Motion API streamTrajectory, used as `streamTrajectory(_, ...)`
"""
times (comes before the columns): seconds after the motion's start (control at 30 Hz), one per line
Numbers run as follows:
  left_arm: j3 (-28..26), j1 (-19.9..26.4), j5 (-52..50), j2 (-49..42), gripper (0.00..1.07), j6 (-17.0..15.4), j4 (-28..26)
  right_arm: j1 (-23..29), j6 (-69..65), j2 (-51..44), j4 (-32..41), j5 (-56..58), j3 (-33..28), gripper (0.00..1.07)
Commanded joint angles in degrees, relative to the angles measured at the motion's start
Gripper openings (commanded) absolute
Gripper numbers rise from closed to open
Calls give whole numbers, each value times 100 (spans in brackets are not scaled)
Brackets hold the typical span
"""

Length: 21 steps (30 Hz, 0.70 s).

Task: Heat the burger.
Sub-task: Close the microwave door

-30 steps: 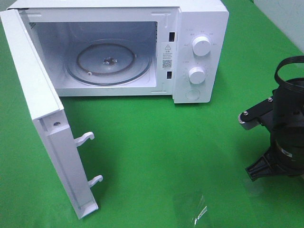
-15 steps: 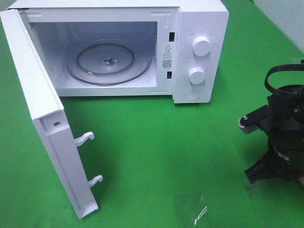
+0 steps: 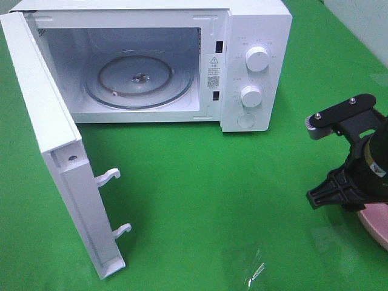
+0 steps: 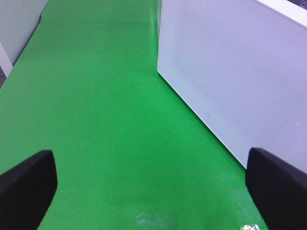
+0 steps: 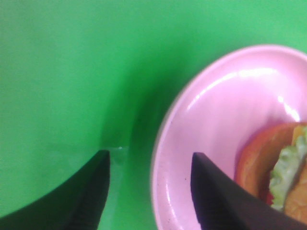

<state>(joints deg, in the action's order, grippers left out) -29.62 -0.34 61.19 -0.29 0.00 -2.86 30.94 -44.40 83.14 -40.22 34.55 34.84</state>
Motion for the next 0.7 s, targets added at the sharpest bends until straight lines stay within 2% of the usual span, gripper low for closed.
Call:
streamTrajectory(0.03, 0, 11, 17, -86, 100, 0, 0, -23, 596, -458, 332, -120, 34, 54)
streamTrajectory(0.07, 0, 11, 17, -86, 100, 0, 0, -23, 1037, -785, 647, -201, 34, 59)
streamTrajectory(0.1, 0, 11, 17, -86, 100, 0, 0, -23, 1037, -785, 647, -201, 34, 59)
streamTrajectory(0.13, 0, 11, 17, -86, 100, 0, 0, -23, 1501, -1094, 1003, -264, 34, 66)
streamTrajectory(0.23, 0, 11, 17, -86, 100, 0, 0, -23, 1713, -1261, 1180, -269, 34, 70)
streamTrajectory(0.3, 0, 11, 17, -86, 100, 0, 0, -23, 2315, -1839, 1868, -189, 34, 81)
streamTrajectory(0.53, 0, 11, 17, -86, 100, 0, 0, -23, 3100, -2641, 2779, 195, 34, 81)
streamTrajectory(0.57, 0, 11, 17, -86, 100, 0, 0, -23, 3306, -2979, 3008, 367, 34, 80)
streamTrajectory(0.7, 0, 11, 17, -86, 100, 0, 0, -23, 3432, -3398, 3203, 567, 34, 79)
